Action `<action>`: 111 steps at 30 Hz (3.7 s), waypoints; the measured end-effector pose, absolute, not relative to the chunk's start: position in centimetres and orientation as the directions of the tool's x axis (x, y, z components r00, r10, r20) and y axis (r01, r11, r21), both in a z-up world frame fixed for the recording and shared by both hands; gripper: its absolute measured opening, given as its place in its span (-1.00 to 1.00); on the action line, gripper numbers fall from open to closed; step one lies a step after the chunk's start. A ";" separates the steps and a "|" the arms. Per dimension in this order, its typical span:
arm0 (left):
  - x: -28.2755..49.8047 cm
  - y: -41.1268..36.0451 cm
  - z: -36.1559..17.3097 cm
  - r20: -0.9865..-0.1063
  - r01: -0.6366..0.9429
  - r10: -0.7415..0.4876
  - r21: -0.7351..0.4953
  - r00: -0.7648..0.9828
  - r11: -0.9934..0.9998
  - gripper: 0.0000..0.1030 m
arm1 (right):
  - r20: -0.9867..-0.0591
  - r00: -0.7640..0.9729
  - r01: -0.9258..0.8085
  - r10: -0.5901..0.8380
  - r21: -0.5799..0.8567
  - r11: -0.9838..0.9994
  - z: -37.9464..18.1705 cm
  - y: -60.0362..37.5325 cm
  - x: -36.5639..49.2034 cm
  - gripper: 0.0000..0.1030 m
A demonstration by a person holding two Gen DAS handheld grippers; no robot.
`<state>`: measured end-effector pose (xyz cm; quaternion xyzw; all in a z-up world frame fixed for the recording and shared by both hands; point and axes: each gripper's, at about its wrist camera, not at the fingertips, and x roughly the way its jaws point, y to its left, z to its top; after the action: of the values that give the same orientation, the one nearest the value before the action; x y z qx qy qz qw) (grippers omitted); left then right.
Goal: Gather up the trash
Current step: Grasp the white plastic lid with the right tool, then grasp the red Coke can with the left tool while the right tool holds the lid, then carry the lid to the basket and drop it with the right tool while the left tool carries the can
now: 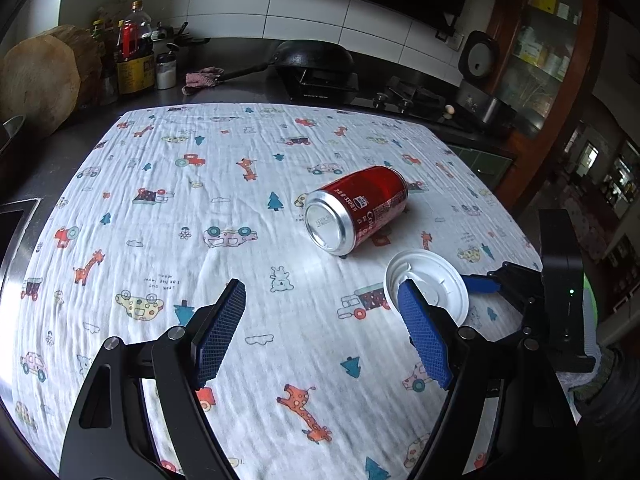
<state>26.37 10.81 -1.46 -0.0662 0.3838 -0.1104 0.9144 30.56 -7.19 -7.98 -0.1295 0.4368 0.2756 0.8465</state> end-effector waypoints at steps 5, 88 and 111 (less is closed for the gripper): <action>26.4 10.6 -1.1 -0.685 0.162 -0.254 -0.197 0.682 0.967 0.51 | -0.800 0.474 -0.570 0.369 0.041 0.821 -7.4 -8.1 29.5 0.61; 41.2 0.2 -4.7 -0.832 0.572 -0.248 0.099 0.496 0.814 0.80 | -0.846 0.424 -0.558 0.323 0.037 0.829 -7.9 -13.9 28.8 0.82; 35.7 -2.2 -3.3 -0.769 0.518 -0.356 -0.038 0.530 0.854 0.32 | -0.775 0.540 -0.428 0.328 0.083 0.900 -4.9 -19.2 25.3 0.74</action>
<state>35.71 -2.23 -3.25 0.0978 0.4143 -0.2515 0.8692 25.31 -19.21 -4.93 -0.0584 0.4284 0.2158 0.8755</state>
